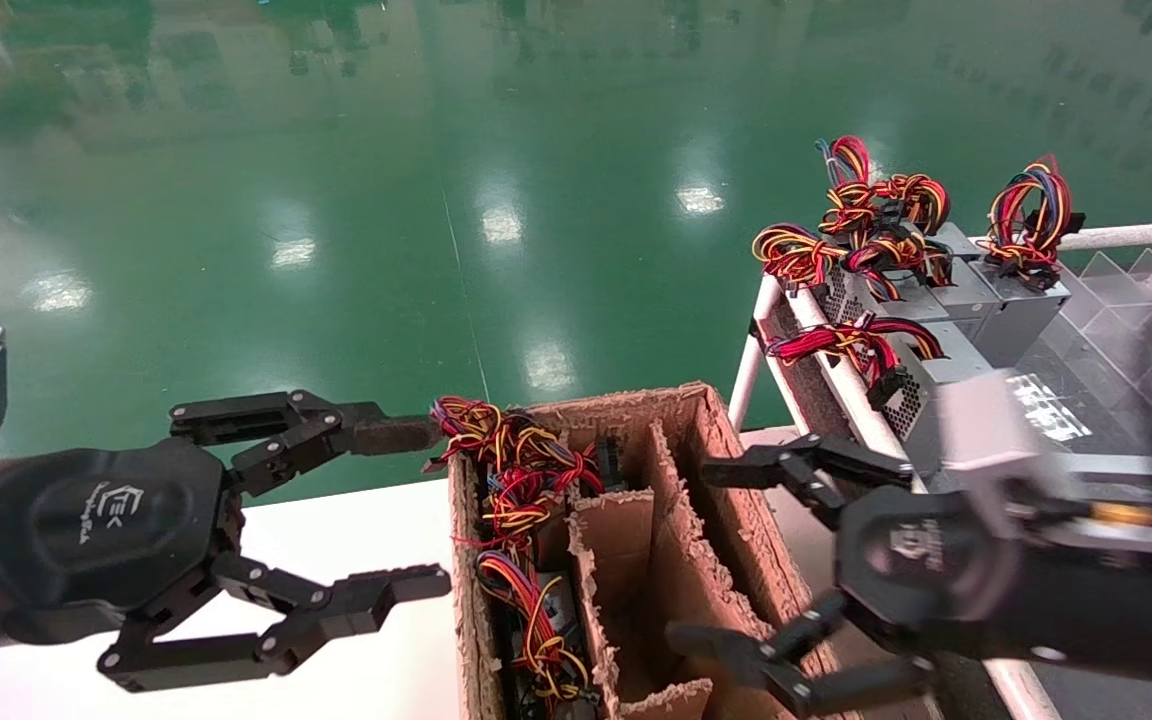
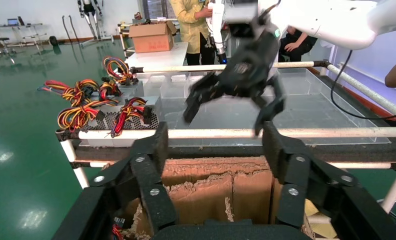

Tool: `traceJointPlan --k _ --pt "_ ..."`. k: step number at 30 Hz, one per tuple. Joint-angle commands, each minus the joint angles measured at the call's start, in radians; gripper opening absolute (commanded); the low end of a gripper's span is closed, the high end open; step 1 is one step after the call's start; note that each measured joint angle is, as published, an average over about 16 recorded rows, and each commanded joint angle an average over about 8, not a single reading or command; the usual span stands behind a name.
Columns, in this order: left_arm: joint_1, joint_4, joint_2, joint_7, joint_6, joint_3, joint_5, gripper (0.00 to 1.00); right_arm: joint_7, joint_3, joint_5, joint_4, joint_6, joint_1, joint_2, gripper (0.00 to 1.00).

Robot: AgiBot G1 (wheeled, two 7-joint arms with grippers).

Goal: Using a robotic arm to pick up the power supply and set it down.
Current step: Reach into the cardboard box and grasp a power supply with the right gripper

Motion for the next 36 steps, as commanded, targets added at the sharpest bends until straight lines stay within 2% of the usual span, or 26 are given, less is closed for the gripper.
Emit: traceJointPlan --k 1,6,13,14,21,22,29,36 --pt "0.000 0.000 0.000 0.000 0.000 0.000 0.000 1.00 0.039 -0.029 -0.053 0.003 0.022 0.019 -0.012 1.00" --pt "0.000 0.000 0.000 0.000 0.000 0.000 0.000 1.00 0.097 -0.100 -0.131 -0.055 0.001 0.075 -0.088 1.00" --pt "0.000 0.000 0.000 0.000 0.000 0.000 0.000 1.00 0.098 -0.193 -0.249 -0.183 -0.007 0.141 -0.235 1.00" --pt "0.000 0.000 0.000 0.000 0.000 0.000 0.000 1.00 0.094 -0.205 -0.267 -0.202 -0.001 0.149 -0.257 0.93" --pt "0.000 0.000 0.000 0.000 0.000 0.000 0.000 1.00 0.041 -0.253 -0.348 -0.325 0.038 0.191 -0.383 0.05" --pt "0.000 0.000 0.000 0.000 0.000 0.000 0.000 1.00 0.033 -0.257 -0.353 -0.342 0.042 0.195 -0.397 0.00" --pt "0.000 0.000 0.000 0.000 0.000 0.000 0.000 1.00 -0.018 -0.272 -0.369 -0.444 0.042 0.218 -0.462 0.00" --pt "0.000 0.000 0.000 0.000 0.000 0.000 0.000 1.00 -0.054 -0.276 -0.369 -0.499 0.024 0.226 -0.478 0.00"
